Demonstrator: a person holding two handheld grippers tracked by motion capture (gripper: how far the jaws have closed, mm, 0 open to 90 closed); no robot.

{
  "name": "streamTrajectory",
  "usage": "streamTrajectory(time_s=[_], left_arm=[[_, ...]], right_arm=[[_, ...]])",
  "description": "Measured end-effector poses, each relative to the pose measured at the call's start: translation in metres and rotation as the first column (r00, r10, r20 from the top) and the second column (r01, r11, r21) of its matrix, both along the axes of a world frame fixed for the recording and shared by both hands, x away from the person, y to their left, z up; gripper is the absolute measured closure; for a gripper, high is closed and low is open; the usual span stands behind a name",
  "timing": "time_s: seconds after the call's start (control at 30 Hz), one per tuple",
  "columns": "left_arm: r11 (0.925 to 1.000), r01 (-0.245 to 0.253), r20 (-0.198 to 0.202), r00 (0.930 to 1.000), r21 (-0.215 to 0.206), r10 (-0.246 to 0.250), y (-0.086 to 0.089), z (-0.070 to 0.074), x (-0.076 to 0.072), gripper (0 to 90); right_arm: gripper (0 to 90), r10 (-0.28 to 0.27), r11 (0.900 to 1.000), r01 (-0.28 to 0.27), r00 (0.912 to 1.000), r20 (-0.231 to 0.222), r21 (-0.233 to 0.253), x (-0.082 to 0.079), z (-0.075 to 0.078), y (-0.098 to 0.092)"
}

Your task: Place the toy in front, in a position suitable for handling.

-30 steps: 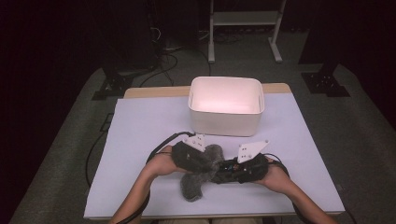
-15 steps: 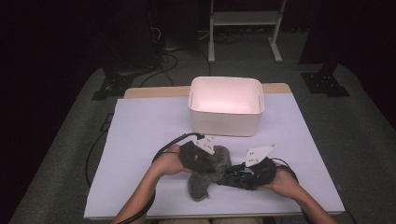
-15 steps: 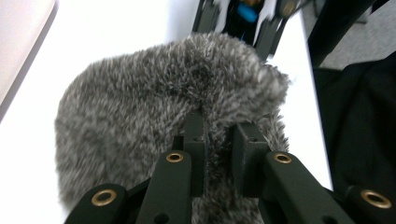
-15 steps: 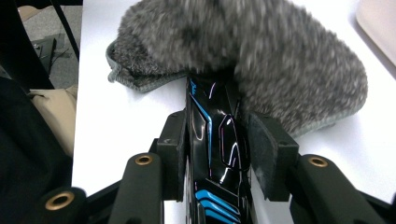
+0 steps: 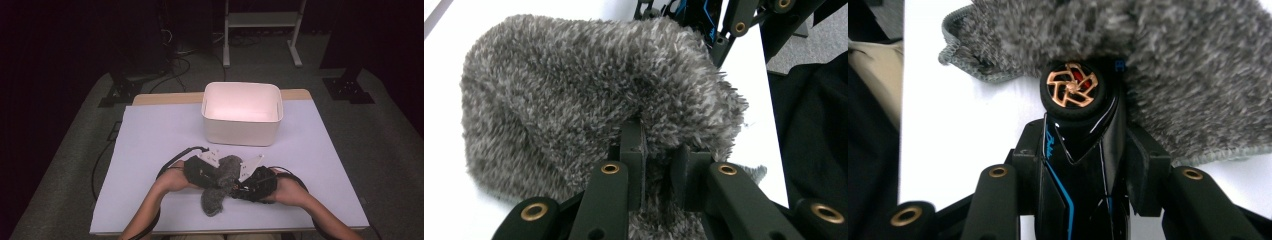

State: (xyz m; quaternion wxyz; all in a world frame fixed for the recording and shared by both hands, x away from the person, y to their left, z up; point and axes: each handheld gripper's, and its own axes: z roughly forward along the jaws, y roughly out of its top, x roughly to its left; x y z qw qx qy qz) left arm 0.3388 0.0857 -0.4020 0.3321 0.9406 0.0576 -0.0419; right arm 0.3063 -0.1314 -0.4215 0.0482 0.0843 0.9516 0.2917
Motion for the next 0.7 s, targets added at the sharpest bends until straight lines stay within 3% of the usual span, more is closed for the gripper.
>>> streamTrajectory(time_s=[0.1,0.23,0.3,0.4,0.47,0.57,0.63,0.7], left_arm=[[0.9992,-0.036,0.004,0.9993,0.017,0.036,0.017,0.003,-0.001,77.8],[0.9971,-0.075,-0.013,0.9971,0.013,0.075,0.036,0.0,-0.003,77.7],[0.9972,-0.073,-0.019,0.9972,-0.018,0.072,0.038,0.001,-0.004,77.7],[0.996,-0.08,0.009,0.9967,-0.041,0.08,0.042,0.017,-0.004,77.8],[0.9944,-0.092,0.03,0.9951,-0.052,0.094,0.051,0.031,-0.004,77.9],[0.9929,-0.094,0.046,0.9942,-0.074,0.097,0.06,0.047,-0.005,78.5],[0.9952,-0.089,0.057,0.9942,-0.039,0.092,0.057,0.049,-0.005,78.5],[0.9957,-0.082,0.052,0.9951,-0.043,0.085,0.055,0.048,-0.005,78.5]], right_arm=[[56.2,0.004,1.0,-0.004,0.9997,0.026,0.005,0.0,0.0,0.002],[56.3,-0.001,0.994,0.0,1.0,0.01,0.11,0.005,0.003,0.002],[56.3,0.003,0.988,-0.005,0.9999,0.016,0.152,0.008,0.004,0.008],[56.2,0.007,0.975,-0.013,0.9996,0.029,0.221,0.011,0.005,0.019],[56.2,0.0,0.959,-0.011,0.9992,0.039,0.284,0.016,0.007,0.026],[56.1,0.007,0.929,-0.011,0.9999,0.013,0.37,0.022,0.01,0.032],[56.1,0.014,0.928,-0.019,0.9998,0.015,0.373,0.024,0.01,0.035],[56.1,0.011,0.927,-0.017,0.9998,0.018,0.374,0.023,0.01,0.035]])
